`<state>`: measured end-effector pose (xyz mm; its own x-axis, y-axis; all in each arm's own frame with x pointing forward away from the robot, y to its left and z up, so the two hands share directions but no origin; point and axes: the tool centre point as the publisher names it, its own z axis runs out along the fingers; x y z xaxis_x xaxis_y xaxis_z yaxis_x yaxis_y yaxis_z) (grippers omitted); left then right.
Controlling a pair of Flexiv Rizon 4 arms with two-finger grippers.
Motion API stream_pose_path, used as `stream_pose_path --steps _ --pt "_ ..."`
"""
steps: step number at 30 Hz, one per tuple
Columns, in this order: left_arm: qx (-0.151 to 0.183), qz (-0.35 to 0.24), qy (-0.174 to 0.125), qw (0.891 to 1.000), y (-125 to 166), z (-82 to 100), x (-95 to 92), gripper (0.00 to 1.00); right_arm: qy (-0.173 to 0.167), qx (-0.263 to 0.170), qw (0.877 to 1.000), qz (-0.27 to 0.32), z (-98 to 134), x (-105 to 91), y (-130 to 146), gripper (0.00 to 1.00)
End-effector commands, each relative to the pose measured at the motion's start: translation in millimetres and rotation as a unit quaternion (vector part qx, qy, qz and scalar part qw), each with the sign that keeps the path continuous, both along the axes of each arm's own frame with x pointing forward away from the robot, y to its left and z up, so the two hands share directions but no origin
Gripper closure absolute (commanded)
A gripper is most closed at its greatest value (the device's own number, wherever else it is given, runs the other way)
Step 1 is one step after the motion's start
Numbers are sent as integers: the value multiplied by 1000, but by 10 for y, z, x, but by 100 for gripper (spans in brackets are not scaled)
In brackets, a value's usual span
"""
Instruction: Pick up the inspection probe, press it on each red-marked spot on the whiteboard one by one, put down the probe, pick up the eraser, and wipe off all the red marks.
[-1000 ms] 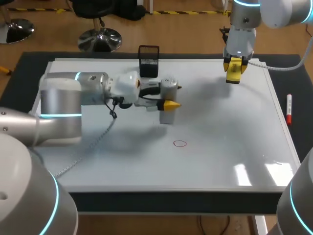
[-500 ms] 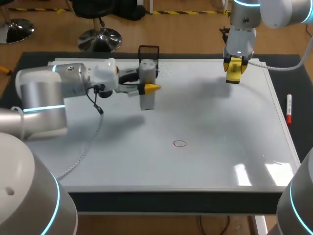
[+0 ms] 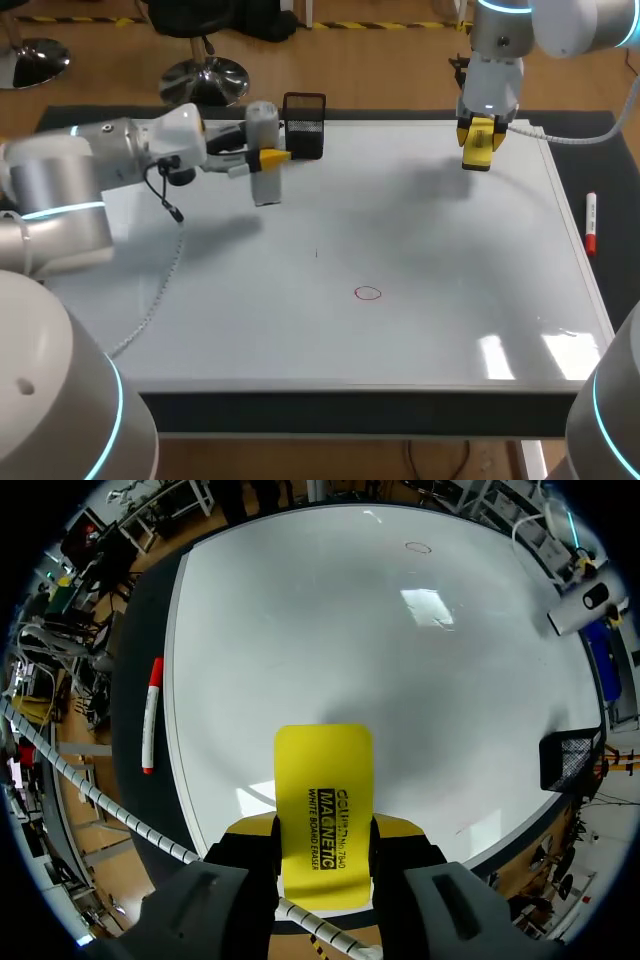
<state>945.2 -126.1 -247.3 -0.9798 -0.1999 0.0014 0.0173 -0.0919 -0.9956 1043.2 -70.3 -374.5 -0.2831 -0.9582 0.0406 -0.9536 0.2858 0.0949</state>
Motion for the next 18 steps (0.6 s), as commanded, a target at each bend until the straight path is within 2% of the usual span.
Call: stream_pose_path --steps 1,9,18 --pt "-1 0 2 1000 133 48 37 100 0 -2 1000 1 18 5 -8 100" --pt "-4 7 4 1000 239 -10 114 100 0 -2 1000 1 18 5 -8 100" --pt "-4 7 4 1000 239 -10 114 100 0 -2 1000 1 18 5 -8 100"
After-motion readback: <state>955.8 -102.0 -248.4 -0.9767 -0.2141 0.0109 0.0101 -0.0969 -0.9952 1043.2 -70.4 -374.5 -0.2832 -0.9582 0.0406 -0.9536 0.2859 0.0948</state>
